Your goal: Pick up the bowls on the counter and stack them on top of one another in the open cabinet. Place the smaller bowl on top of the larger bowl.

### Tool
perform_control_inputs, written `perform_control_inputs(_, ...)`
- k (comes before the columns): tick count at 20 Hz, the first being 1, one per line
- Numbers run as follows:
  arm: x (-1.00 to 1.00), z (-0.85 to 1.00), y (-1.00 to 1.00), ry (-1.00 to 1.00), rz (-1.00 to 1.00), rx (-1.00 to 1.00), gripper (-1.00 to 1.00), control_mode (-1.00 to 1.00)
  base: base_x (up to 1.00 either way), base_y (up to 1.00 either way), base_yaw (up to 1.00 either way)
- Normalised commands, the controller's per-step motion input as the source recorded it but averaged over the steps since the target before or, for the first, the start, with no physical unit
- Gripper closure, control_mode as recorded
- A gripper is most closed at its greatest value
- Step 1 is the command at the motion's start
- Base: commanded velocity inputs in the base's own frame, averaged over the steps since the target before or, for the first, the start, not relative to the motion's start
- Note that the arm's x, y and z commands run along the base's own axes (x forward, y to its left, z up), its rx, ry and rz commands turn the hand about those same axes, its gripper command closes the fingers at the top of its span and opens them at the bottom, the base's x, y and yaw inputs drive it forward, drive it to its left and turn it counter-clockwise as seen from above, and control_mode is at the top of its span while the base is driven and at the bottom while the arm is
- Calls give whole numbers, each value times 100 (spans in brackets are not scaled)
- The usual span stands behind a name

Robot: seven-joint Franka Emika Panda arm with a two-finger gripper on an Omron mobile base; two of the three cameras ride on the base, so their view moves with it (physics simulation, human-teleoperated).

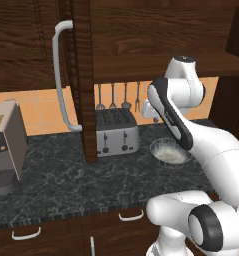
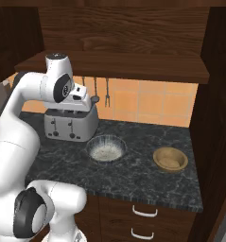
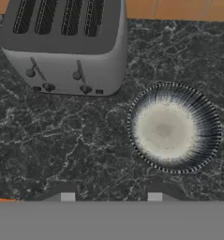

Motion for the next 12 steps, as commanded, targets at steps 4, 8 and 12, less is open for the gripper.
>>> perform_control_inputs(4, -27, 0, -28, -5, -7, 6, -100, -100, 0, 0, 0)
perform_control_inputs(8, -50, -1, -98, -8, -35, 24, -100, -100, 0, 0, 0)
perform_control_inputs(12, -36, -10, -100, -3, -43, 17, -100, -100, 0, 0, 0)
